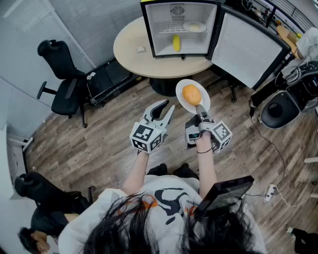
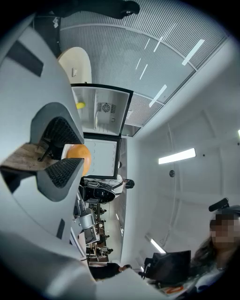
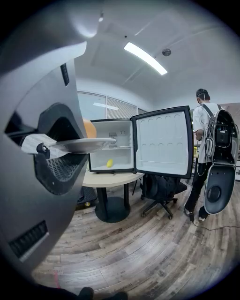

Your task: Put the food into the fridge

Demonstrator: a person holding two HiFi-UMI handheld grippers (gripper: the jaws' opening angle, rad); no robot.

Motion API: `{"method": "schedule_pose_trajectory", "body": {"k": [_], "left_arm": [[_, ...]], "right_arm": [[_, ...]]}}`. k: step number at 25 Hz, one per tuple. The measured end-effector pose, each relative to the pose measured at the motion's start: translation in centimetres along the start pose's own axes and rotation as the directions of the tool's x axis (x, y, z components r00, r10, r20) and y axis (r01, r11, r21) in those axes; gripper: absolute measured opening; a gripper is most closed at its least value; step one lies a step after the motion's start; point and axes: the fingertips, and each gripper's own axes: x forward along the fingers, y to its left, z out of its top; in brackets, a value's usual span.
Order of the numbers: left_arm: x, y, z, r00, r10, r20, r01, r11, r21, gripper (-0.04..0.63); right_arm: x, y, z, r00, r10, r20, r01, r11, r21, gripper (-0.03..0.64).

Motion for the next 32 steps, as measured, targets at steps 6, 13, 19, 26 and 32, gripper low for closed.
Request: {"method": "schedule_pose_trajectory", "body": {"k": [6,13,19,26,32], "left_arm": [[0.8,-0.2,-0.7,1.000,-0.001,-0.005,0.001,1.000,0.003,0.086],[1.1,-0.2,-1.2,1.000,-0.002,-0.002,0.002,1.000,0.001,0.086],[5.4,-2.5,-1.0,1.000,0.000,-0.019,0.001,0.999,0.032,0.086],[5.6,-1.6,-2.4,0.997,0.037,-0.064,-0.035,0.999,0.032,0.086],[6.6,-1.0,-2.2,0.997,0.041,-0.066,-0.039,0.999,0.032,0.086]], "right_arm": [[0.5,-0.8,0.5,1.000,-0.017,-0.009,0.017,1.000,-0.007,0.044],[0.7,-1.2,0.8,0.999,-0.024,-0.021,0.024,0.999,-0.027,0.044],[1.4,-1.3,5.9,0.998,-0.039,-0.052,0.037,0.999,-0.030,0.044],[2.1,-2.3,8.2,0.995,-0.065,-0.075,0.063,0.998,-0.023,0.044],[3.2,-2.3,8.7,0.994,-0.059,-0.094,0.059,0.998,-0.009,0.044]]}}
